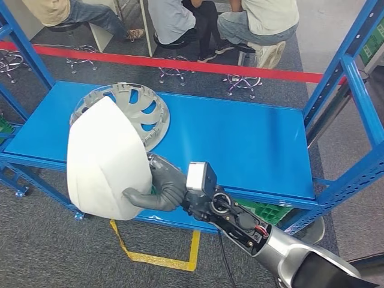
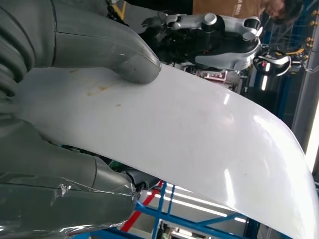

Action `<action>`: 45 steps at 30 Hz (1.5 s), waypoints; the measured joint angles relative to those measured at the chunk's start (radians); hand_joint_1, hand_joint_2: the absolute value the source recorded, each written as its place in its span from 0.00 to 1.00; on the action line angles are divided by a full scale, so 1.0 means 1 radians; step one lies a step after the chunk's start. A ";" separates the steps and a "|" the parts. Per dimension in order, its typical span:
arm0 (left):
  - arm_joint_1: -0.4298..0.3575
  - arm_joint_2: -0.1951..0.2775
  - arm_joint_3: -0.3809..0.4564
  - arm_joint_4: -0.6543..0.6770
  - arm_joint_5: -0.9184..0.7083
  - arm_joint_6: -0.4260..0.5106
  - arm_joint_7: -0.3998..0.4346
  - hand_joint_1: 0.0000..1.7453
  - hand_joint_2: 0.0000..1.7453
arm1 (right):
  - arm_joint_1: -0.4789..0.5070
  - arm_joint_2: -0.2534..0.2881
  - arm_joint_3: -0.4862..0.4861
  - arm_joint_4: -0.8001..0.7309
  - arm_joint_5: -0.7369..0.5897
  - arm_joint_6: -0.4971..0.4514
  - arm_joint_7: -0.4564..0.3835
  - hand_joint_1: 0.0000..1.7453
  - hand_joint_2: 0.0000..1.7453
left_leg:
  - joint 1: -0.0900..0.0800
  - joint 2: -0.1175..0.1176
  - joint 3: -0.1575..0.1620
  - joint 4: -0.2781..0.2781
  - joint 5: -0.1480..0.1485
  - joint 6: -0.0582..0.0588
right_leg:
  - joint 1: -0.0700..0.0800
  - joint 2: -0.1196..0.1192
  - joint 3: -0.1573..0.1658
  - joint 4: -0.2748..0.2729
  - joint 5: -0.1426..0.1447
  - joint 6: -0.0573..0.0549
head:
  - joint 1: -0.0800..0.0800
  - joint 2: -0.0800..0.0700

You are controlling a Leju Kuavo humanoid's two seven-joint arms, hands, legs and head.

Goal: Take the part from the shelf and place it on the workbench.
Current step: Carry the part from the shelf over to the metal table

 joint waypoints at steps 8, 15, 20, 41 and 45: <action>-0.004 -0.002 0.000 0.000 0.000 -0.004 0.001 0.00 1.00 | 0.004 -0.006 -0.005 -0.010 -0.001 0.005 -0.008 1.00 1.00 | 0.009 -0.007 0.010 -0.015 0.000 0.018 | -0.003 0.017 -0.024 0.060 -0.044 0.013 | 0.003 0.000; -0.004 -0.014 0.000 0.000 0.001 -0.004 0.004 0.00 1.00 | 0.011 -0.025 -0.013 -0.016 -0.008 0.014 0.004 1.00 1.00 | 0.020 -0.052 0.023 -0.012 -0.010 0.009 | -0.011 0.050 -0.114 0.190 -0.034 0.020 | 0.018 0.000; -0.004 -0.021 0.000 0.000 0.003 -0.007 0.001 0.00 1.00 | 0.011 -0.033 -0.015 -0.021 -0.013 0.021 0.006 1.00 1.00 | 0.026 -0.087 0.012 -0.002 -0.012 -0.025 | -0.009 0.090 -0.037 0.030 0.012 0.006 | 0.018 0.000; -0.006 -0.041 0.000 0.000 0.001 -0.016 0.005 0.00 1.00 | 0.012 -0.038 -0.017 -0.025 -0.014 0.040 0.003 1.00 1.00 | 0.016 -0.021 -0.015 -0.002 0.013 0.011 | 0.007 0.037 -0.115 0.246 -0.130 0.008 | 0.004 0.000; -0.004 -0.049 0.000 0.000 0.002 -0.016 0.005 0.00 1.00 | 0.015 -0.041 -0.017 -0.025 -0.013 0.046 0.003 1.00 1.00 | 0.015 -0.058 -0.007 -0.001 0.009 0.011 | 0.005 0.047 -0.131 0.246 -0.074 0.008 | 0.015 0.000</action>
